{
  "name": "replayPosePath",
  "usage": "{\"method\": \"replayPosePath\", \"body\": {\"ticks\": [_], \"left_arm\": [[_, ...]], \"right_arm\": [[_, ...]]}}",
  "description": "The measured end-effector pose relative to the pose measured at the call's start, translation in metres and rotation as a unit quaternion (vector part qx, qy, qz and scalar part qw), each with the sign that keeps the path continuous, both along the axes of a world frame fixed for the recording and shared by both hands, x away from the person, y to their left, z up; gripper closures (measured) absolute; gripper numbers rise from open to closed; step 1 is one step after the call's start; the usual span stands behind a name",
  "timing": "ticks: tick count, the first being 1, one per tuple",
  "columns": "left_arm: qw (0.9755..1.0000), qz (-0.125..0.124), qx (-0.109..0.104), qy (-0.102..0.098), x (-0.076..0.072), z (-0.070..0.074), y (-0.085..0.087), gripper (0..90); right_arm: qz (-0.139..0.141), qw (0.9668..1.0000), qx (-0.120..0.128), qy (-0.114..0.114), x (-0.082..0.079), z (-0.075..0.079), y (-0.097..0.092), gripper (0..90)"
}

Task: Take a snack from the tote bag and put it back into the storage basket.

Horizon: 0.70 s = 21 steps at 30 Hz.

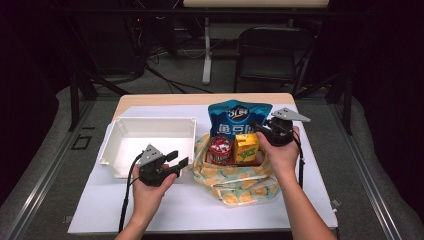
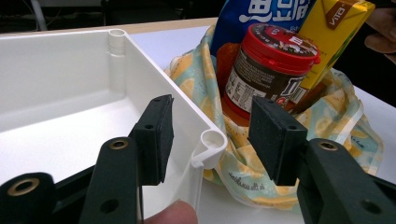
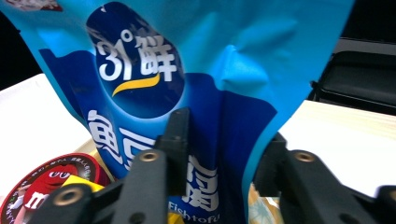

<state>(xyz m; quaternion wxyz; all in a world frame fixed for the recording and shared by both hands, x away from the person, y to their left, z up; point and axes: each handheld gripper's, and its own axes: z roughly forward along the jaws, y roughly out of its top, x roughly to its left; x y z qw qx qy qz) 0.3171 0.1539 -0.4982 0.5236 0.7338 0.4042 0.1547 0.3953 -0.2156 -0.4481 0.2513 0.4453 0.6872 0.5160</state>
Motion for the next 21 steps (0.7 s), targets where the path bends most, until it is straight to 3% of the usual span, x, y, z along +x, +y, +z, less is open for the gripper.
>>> {"method": "replayPosePath", "body": {"ticks": [4, 12, 21], "left_arm": [[1.0000, -0.002, -0.003, -0.004, 0.000, 0.002, -0.002, 50.8], [1.0000, -0.004, -0.007, -0.006, 0.004, 0.005, -0.004, 50.6], [0.9999, 0.001, -0.016, -0.005, 0.009, 0.009, -0.002, 50.6]], "right_arm": [[0.013, 0.9999, -0.008, 0.001, 0.000, 0.002, 0.003, 88.6], [0.035, 0.9993, -0.011, -0.007, -0.005, 0.013, 0.012, 90.0], [0.035, 0.9990, -0.010, -0.027, -0.011, 0.035, 0.019, 90.0]]}}
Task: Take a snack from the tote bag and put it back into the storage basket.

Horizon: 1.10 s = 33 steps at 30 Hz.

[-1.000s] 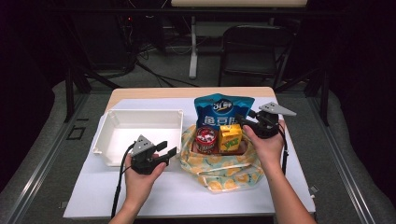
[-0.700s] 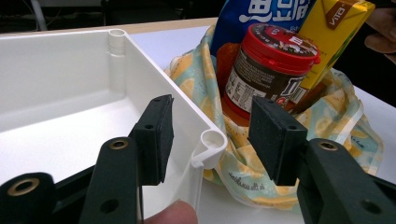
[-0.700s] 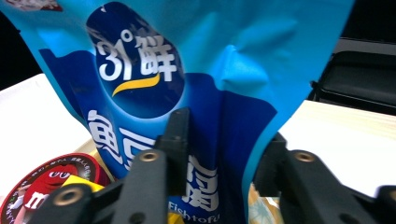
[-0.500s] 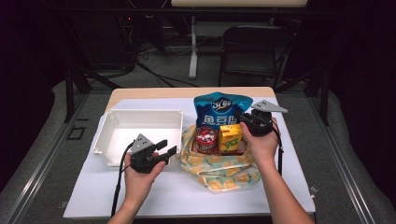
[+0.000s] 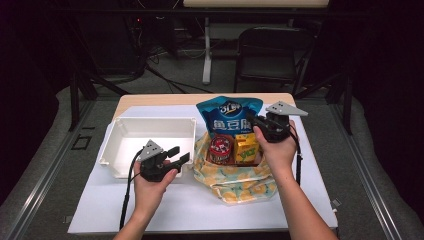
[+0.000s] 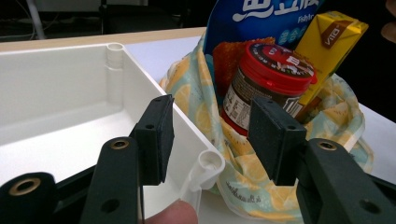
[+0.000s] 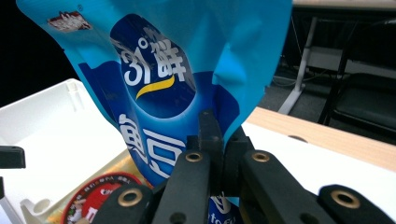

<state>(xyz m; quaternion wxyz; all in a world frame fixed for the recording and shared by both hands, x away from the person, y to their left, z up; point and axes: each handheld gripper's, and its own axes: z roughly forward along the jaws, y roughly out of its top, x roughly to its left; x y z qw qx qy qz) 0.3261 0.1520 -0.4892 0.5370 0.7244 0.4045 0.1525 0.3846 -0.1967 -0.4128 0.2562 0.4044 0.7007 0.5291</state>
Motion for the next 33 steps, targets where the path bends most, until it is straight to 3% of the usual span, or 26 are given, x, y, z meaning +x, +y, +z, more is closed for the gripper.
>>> {"method": "replayPosePath", "body": {"ticks": [20, 33], "left_arm": [[0.9996, 0.001, -0.010, -0.027, 0.017, 0.031, -0.007, 49.9], [0.9992, 0.003, -0.011, -0.039, 0.035, 0.049, -0.010, 45.3]], "right_arm": [[0.005, 0.9992, 0.017, -0.035, -0.007, 0.044, 0.011, 90.0], [0.008, 0.9989, 0.027, -0.038, -0.001, 0.051, 0.026, 90.0]]}}
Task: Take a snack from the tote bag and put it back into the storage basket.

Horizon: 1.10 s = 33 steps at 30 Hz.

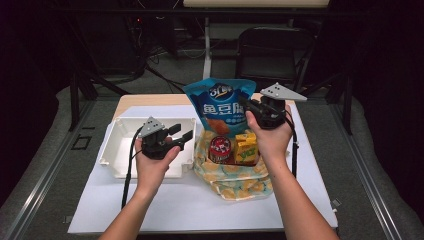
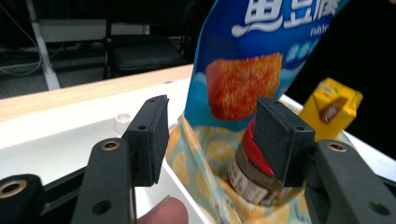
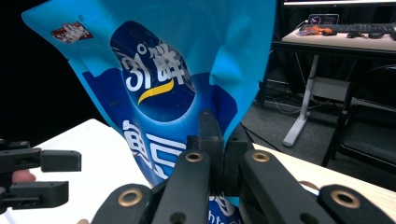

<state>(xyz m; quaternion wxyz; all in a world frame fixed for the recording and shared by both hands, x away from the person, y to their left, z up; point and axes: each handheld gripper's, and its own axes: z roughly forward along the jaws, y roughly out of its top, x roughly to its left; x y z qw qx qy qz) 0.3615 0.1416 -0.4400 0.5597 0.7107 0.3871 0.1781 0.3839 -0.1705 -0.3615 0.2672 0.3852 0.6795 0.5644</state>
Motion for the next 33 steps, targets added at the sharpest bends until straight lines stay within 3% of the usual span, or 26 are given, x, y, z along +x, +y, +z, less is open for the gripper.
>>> {"method": "replayPosePath", "body": {"ticks": [12, 22, 33], "left_arm": [[0.9995, 0.017, -0.018, -0.021, 0.000, 0.012, 0.012, 43.5], [0.9985, 0.020, -0.027, -0.042, -0.003, 0.025, 0.018, 42.6], [0.9973, 0.036, -0.035, -0.053, -0.003, 0.037, 0.023, 40.2]], "right_arm": [[0.010, 0.9999, 0.005, -0.010, -0.001, 0.011, 0.015, 90.0], [0.029, 0.9994, 0.014, -0.011, -0.003, 0.013, 0.035, 90.0], [0.054, 0.9984, 0.016, -0.010, -0.010, 0.011, 0.058, 90.0]]}}
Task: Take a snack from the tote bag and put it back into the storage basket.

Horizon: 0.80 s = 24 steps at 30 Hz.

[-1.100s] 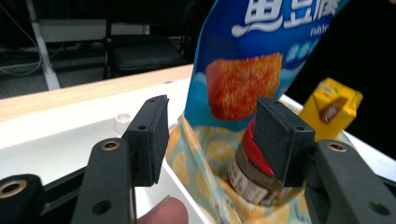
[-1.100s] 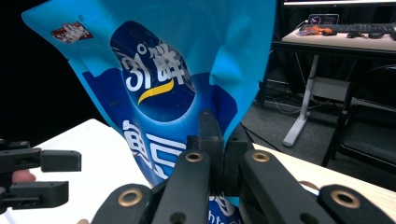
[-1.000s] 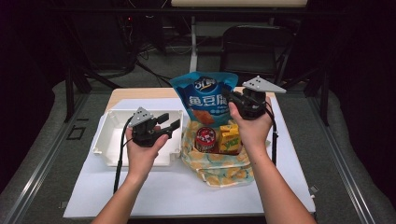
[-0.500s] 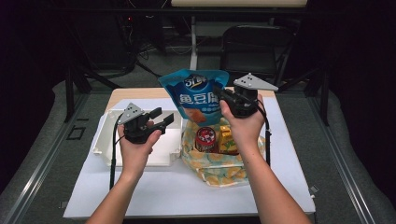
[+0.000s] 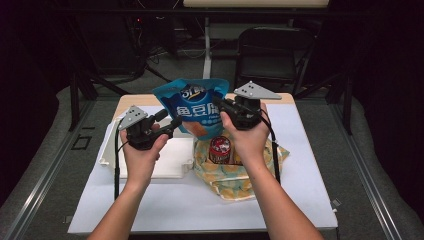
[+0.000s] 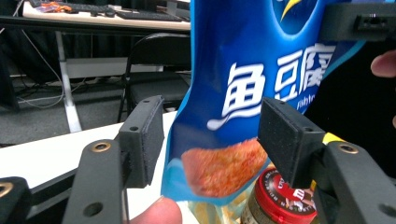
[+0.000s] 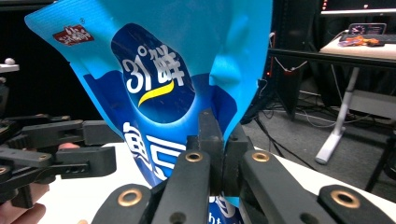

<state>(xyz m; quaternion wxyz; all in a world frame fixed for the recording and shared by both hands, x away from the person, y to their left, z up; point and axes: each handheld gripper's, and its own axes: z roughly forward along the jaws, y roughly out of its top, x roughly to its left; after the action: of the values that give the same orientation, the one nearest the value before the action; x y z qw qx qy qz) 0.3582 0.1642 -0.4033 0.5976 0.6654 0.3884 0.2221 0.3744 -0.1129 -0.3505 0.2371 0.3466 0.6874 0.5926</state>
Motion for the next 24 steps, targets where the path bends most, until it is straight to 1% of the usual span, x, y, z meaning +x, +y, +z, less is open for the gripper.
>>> {"method": "replayPosePath", "body": {"ticks": [2, 5, 6, 7, 8, 9, 10, 13, 15, 17, 18, 20, 22, 24], "left_arm": [[1.0000, 0.006, -0.003, -0.006, -0.001, 0.002, 0.000, 39.9], [0.9997, 0.018, -0.007, -0.018, -0.003, 0.006, 0.000, 43.3], [0.9996, 0.020, -0.006, -0.017, -0.004, 0.008, -0.001, 44.6], [0.9996, 0.022, -0.004, -0.017, -0.004, 0.009, -0.002, 46.8], [0.9994, 0.029, 0.005, -0.018, -0.006, 0.011, -0.004, 50.2], [0.9988, 0.041, 0.015, -0.019, -0.007, 0.013, -0.006, 51.9], [0.9983, 0.050, 0.021, -0.018, -0.008, 0.014, -0.007, 55.9], [0.9976, 0.064, 0.023, -0.009, -0.010, 0.017, -0.006, 61.8], [0.9967, 0.077, 0.025, 0.000, -0.011, 0.019, -0.006, 66.7], [0.9966, 0.078, 0.026, 0.008, -0.011, 0.020, -0.004, 74.2], [0.9968, 0.075, 0.028, 0.009, -0.010, 0.021, -0.004, 79.9], [0.9971, 0.067, 0.032, 0.010, -0.010, 0.020, -0.002, 85.3], [0.9971, 0.068, 0.034, 0.010, -0.010, 0.020, -0.001, 88.6], [0.9971, 0.067, 0.033, 0.013, -0.010, 0.020, 0.002, 89.5]], "right_arm": [[0.003, 1.0000, 0.001, -0.001, -0.001, 0.000, 0.003, 90.0], [0.010, 0.9999, 0.003, 0.001, -0.003, -0.001, 0.008, 90.0], [0.012, 0.9999, 0.003, -0.001, -0.003, -0.002, 0.009, 90.0], [0.017, 0.9998, 0.008, 0.000, -0.004, -0.002, 0.011, 90.0], [0.023, 0.9997, 0.007, 0.001, -0.005, -0.002, 0.013, 90.0], [0.025, 0.9997, 0.007, 0.001, -0.006, -0.003, 0.015, 90.0], [0.025, 0.9996, 0.009, 0.000, -0.007, -0.003, 0.016, 90.0], [0.032, 0.9994, 0.015, 0.002, -0.008, -0.003, 0.020, 90.0], [0.039, 0.9992, 0.013, 0.001, -0.008, -0.004, 0.023, 90.0], [0.041, 0.9991, 0.005, 0.000, -0.010, -0.005, 0.027, 90.0], [0.042, 0.9991, 0.004, 0.001, -0.010, -0.006, 0.028, 90.0], [0.045, 0.9990, 0.008, 0.001, -0.010, -0.007, 0.030, 90.0], [0.050, 0.9988, 0.004, -0.001, -0.011, -0.008, 0.033, 90.0], [0.048, 0.9988, -0.002, -0.005, -0.012, -0.009, 0.035, 89.9]]}}
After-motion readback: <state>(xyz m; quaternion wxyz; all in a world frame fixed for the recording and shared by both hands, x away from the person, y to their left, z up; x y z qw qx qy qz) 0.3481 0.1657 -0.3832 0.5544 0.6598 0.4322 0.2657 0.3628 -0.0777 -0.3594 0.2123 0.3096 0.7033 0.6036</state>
